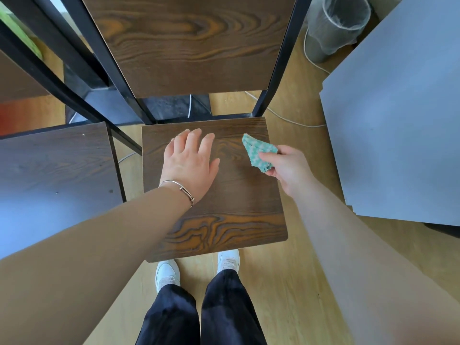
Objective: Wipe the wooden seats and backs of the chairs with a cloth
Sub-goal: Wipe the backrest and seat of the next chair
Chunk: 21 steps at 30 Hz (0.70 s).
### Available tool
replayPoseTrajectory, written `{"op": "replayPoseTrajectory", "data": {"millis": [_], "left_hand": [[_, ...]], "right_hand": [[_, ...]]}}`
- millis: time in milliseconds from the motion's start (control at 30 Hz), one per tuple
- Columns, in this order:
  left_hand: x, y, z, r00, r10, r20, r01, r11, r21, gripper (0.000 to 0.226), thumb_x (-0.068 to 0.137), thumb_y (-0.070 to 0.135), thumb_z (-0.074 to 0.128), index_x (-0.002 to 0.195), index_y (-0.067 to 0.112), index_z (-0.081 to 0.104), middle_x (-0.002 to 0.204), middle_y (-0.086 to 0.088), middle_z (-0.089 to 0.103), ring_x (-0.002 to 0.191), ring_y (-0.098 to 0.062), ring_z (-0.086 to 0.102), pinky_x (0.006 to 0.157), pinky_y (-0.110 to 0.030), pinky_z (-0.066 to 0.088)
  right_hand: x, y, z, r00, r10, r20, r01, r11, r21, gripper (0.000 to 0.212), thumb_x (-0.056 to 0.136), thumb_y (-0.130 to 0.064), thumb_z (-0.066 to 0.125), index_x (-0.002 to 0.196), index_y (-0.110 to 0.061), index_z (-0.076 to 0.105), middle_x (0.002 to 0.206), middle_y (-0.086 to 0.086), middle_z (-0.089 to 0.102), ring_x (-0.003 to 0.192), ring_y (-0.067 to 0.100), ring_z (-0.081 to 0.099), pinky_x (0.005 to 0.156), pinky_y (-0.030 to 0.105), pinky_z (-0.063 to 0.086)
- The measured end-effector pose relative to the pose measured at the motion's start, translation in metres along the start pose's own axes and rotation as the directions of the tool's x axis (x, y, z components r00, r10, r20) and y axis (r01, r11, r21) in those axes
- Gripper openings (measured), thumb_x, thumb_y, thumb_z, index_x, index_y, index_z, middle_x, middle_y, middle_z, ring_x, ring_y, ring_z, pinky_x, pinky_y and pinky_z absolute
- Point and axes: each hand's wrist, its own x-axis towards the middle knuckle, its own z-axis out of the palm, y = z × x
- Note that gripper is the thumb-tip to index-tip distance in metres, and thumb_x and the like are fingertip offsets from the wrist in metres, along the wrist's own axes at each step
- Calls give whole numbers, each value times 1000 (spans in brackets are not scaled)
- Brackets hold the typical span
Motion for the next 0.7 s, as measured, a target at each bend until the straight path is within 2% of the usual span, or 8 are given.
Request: {"op": "replayPoseTrajectory", "data": {"millis": [167, 267, 333, 400, 500, 533, 600, 700], "left_hand": [[14, 3, -60, 999, 7, -41, -3, 995, 100, 62, 96, 53, 37, 148, 23, 24, 153, -8, 28, 143, -32, 19, 116, -49, 21], [24, 6, -98, 995, 14, -103, -4, 995, 99, 61, 96, 54, 37, 148, 24, 25, 153, -7, 30, 143, -31, 20, 115, -49, 22], [30, 7, -121, 991, 10, -137, 1, 997, 81, 58, 97, 52, 36, 147, 24, 28, 151, -5, 34, 142, -31, 23, 115, -49, 24], [35, 7, -136, 989, -3, -147, 13, 998, 67, 53, 98, 48, 35, 146, 24, 30, 147, -4, 39, 140, -30, 27, 113, -48, 27], [40, 0, -147, 988, -25, -150, 34, 998, 62, 51, 99, 45, 35, 145, 23, 30, 141, -3, 45, 135, -30, 32, 110, -47, 31], [42, -4, -148, 989, -32, -147, 42, 997, 67, 52, 99, 45, 35, 145, 23, 30, 140, -3, 45, 134, -30, 33, 110, -47, 32], [43, -14, -149, 989, -53, -141, 63, 996, 66, 52, 99, 45, 36, 145, 24, 29, 140, -3, 46, 132, -29, 35, 109, -46, 33], [40, -32, -149, 988, -74, -136, 81, 996, 43, 52, 99, 46, 34, 146, 24, 30, 140, -2, 46, 130, -29, 37, 106, -45, 34]], "right_hand": [[-31, -83, -21, 960, -266, -91, 246, 950, -191, 25, 91, -31, 66, 113, -26, 57, 102, -7, 64, 81, 12, 67, 66, 25, 60], [-43, -135, -36, 902, -394, -177, 352, 907, -231, 33, 92, -35, 66, 121, -26, 55, 106, -9, 60, 86, 11, 67, 59, 18, 55], [-47, -168, -46, 836, -484, -259, 426, 869, -251, 36, 92, -35, 65, 124, -25, 53, 110, -9, 58, 91, 11, 65, 58, 16, 54], [-46, -198, -54, 747, -578, -328, 492, 813, -313, 36, 92, -32, 64, 124, -23, 51, 115, -6, 57, 98, 12, 62, 67, 20, 57], [-37, -237, -57, 597, -709, -376, 532, 701, -476, 35, 91, -26, 65, 122, -17, 51, 121, 1, 59, 106, 14, 59, 70, 21, 50], [-32, -247, -54, 567, -736, -369, 519, 668, -534, 36, 91, -25, 66, 122, -15, 52, 122, 4, 59, 108, 16, 59, 69, 22, 48], [-21, -260, -42, 573, -749, -333, 451, 627, -634, 38, 90, -26, 66, 124, -12, 55, 121, 9, 58, 106, 20, 58, 69, 27, 45], [-12, -264, -17, 668, -694, -269, 385, 631, -673, 38, 90, -32, 65, 120, -9, 62, 115, 10, 61, 98, 22, 60, 76, 36, 54]]}}
